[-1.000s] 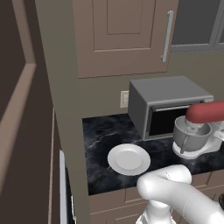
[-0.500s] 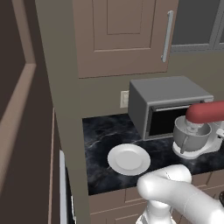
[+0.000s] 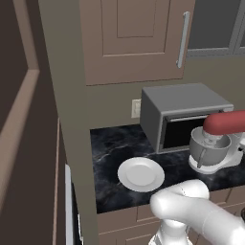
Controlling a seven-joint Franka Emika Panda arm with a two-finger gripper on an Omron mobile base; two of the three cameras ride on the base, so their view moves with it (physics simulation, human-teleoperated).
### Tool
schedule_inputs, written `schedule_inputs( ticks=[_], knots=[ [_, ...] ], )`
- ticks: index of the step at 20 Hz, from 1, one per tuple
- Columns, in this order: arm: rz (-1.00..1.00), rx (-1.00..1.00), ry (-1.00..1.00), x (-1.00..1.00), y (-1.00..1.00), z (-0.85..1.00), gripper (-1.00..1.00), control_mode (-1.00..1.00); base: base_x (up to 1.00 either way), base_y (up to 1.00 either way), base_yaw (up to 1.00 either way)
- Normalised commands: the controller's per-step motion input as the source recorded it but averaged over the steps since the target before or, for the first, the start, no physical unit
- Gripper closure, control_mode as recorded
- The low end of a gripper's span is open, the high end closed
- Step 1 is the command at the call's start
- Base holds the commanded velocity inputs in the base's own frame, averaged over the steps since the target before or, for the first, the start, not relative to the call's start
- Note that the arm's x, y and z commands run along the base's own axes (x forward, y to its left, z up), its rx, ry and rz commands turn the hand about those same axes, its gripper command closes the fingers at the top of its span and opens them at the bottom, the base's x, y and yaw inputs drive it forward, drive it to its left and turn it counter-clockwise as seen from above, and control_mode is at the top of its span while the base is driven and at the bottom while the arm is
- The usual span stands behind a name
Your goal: Add butter and sugar cubes to the stand mixer bowl and then turn on the stand mixer to begin making frosting.
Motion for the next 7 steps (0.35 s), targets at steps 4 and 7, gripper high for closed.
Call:
schedule_inputs(
  ticks=[4, 7],
  knots=[
    [0.0, 0.18, 0.0, 0.0, 0.02, 0.0, 1.0, -1.0, 0.0, 0.0, 0.0],
    [0.0, 0.18, 0.0, 0.0, 0.0, 0.0, 1.0, -1.0, 0.0, 0.0, 0.0]
  ],
)
